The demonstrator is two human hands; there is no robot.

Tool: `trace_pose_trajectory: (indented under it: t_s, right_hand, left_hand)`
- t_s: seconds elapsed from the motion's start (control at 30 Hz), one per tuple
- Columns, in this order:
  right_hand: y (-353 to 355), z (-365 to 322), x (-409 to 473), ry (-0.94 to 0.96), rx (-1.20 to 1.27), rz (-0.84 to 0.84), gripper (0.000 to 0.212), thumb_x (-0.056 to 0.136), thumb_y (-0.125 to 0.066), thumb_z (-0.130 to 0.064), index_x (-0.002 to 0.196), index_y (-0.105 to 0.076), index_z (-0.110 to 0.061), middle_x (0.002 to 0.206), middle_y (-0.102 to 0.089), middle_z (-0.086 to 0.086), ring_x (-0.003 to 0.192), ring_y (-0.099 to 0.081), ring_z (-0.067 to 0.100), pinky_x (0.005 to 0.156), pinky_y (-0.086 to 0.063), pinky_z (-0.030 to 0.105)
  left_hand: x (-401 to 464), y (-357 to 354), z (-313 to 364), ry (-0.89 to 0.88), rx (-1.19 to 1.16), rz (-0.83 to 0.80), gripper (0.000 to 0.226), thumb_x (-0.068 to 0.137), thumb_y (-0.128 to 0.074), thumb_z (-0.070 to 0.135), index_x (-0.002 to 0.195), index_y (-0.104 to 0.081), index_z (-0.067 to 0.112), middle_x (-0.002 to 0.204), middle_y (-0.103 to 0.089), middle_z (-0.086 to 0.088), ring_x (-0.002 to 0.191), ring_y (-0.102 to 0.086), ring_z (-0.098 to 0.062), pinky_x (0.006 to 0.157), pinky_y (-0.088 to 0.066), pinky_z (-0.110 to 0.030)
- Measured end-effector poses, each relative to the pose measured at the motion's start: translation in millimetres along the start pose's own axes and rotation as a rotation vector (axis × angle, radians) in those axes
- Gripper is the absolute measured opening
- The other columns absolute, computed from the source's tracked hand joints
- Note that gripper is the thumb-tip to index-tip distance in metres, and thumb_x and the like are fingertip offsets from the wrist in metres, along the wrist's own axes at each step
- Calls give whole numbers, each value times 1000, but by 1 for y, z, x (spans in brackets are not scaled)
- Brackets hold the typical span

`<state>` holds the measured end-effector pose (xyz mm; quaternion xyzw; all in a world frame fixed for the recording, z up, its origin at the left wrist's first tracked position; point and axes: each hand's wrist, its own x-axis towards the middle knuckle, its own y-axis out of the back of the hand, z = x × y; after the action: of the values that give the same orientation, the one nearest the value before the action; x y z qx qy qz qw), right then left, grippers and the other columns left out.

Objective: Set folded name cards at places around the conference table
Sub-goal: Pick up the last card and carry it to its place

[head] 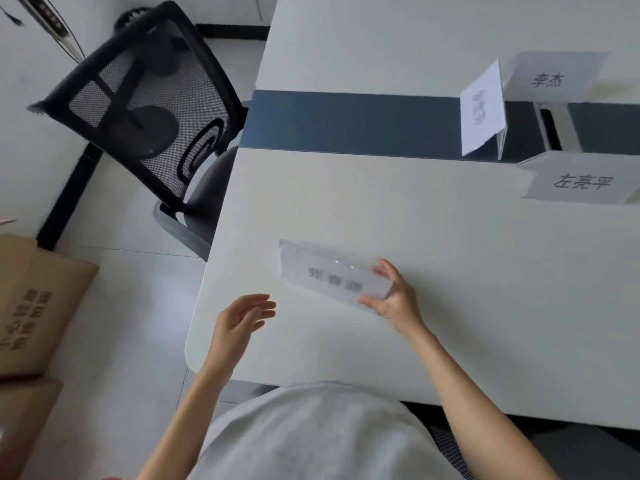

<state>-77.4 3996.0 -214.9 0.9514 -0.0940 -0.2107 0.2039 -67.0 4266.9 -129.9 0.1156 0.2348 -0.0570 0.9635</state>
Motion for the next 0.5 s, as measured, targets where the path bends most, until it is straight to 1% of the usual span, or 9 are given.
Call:
trace_pose_trajectory:
  t_s: [0.03,0.13,0.2,0.23,0.3,0.33,0.4,0.43,0.5]
  right_hand:
    - [-5,-1,-4,-2,7,17,83,59,-85,-17,131,-44,-14,114,-54,-5,110,-54,15,93,-44,27]
    - [-20,-6,-19,1,-8,93,58,60,-84,-23,112,-60,-16,106,-57,-5,108,-57,19,92,-45,29]
    - [-31,-15,-39,-60,123,127,44,57,-82,-33,97,-63,-27,100,-66,-6,99,-63,16,85,-51,32]
    - [-37,-19,-49,-79,204,151,43,56,-78,-41,94,-63,-29,97,-69,-8,95,-66,13,80,-53,30]
    - [-53,-23,-70,-112,386,235,54,53,-71,-50,102,-62,-27,98,-70,-12,94,-66,7,75,-51,21]
    - [-61,-25,-81,-135,479,296,59,53,-70,-49,106,-60,-25,101,-70,-11,96,-66,7,75,-51,20]
    - [-79,-28,-105,-171,600,416,61,55,-72,-45,110,-59,-23,106,-70,-6,100,-65,10,82,-50,26]
    - [-88,-30,-120,-193,650,477,58,58,-73,-42,111,-59,-23,108,-70,-4,101,-65,13,86,-50,31]
    - [-113,-35,-153,-228,746,618,41,68,-72,-30,107,-61,-22,109,-70,1,102,-65,17,90,-50,38]
  left_hand:
    - [1,3,1,-2,-2,-3,30,91,-39,1,92,-62,20,94,-69,-4,78,-68,-5,88,-49,-38]
    - [7,13,4,-31,-1,-40,30,91,-39,0,93,-62,19,94,-69,-5,81,-68,-7,88,-49,-37]
    - [13,21,6,-55,2,-81,28,91,-39,1,95,-62,18,95,-69,-5,83,-68,-9,87,-49,-37]
    - [17,26,6,-70,5,-107,28,91,-39,1,96,-61,18,95,-69,-6,82,-68,-9,87,-49,-36]
    - [25,34,6,-98,28,-175,29,91,-38,1,96,-60,19,95,-69,-6,80,-68,-6,86,-50,-34]
    - [30,38,6,-107,46,-221,29,91,-38,1,96,-60,19,95,-68,-6,79,-68,-5,85,-50,-33]
    - [37,45,5,-131,89,-334,28,91,-38,1,98,-59,17,95,-68,-6,78,-68,-4,84,-50,-32]
    - [40,49,4,-145,120,-399,28,91,-37,0,100,-59,16,95,-68,-6,78,-68,-4,84,-50,-32]
    - [45,60,3,-185,208,-540,29,90,-36,-1,104,-58,13,94,-68,-5,76,-68,-3,80,-51,-28]
